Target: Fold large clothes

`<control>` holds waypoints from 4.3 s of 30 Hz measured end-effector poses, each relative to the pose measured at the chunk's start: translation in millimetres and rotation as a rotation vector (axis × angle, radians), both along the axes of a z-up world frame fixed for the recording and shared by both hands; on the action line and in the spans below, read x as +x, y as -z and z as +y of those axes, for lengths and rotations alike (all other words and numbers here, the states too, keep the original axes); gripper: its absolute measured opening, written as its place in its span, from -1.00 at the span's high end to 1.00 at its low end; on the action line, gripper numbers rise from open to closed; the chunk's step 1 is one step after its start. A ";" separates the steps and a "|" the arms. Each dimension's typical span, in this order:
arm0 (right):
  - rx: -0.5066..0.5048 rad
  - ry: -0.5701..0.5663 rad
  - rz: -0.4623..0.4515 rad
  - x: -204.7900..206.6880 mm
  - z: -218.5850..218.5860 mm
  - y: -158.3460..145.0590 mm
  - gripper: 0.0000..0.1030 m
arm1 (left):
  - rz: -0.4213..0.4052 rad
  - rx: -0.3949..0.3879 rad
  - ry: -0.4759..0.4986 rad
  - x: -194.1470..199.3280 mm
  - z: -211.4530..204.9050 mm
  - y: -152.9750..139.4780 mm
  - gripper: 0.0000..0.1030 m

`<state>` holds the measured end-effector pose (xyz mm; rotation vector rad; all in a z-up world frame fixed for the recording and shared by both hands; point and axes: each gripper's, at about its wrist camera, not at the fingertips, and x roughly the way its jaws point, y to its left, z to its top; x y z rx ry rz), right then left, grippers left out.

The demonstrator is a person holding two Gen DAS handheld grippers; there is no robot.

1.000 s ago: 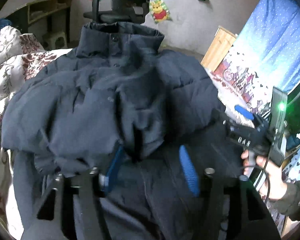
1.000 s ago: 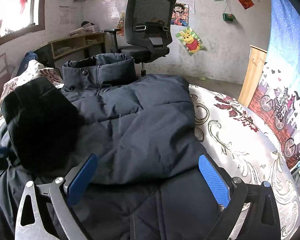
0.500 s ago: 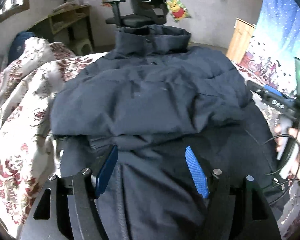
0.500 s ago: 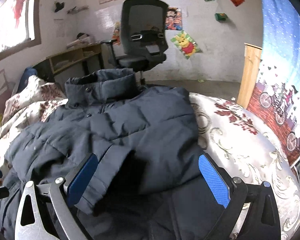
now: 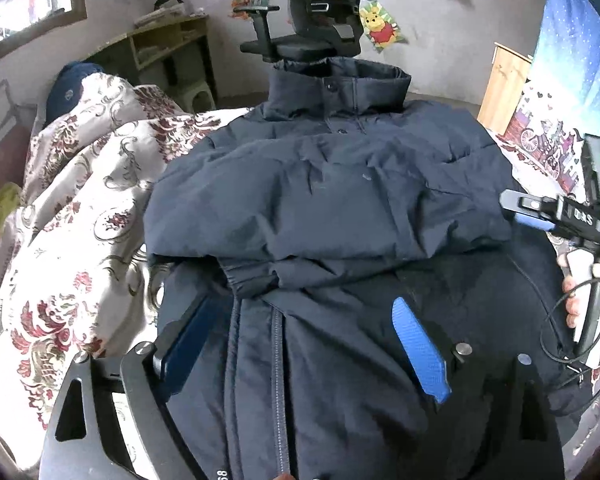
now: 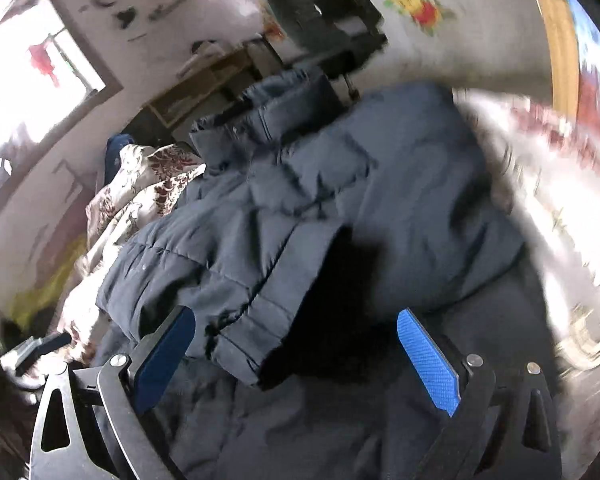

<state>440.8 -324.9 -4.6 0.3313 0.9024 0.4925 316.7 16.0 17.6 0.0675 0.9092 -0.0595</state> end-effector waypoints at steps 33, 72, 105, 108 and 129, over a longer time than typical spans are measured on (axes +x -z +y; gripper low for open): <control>-0.194 0.276 -0.119 20.3 -50.1 -35.4 0.88 | -0.081 -0.089 -0.227 49.8 73.3 -20.3 -0.69; -0.357 -0.075 -0.226 66.4 13.4 31.9 -0.14 | -0.044 -0.055 -0.066 151.5 16.2 77.1 -0.99; -0.271 0.034 -0.226 250.6 59.4 -81.1 -0.59 | -0.185 -0.045 -0.043 286.0 57.1 -26.2 -0.98; -0.270 0.015 -0.178 276.0 70.4 -75.8 -0.59 | -0.155 -0.030 -0.022 315.8 55.7 -28.6 -0.98; -0.371 -0.156 -0.253 257.4 102.4 -58.5 0.87 | -0.038 0.049 0.149 351.9 21.4 4.5 0.61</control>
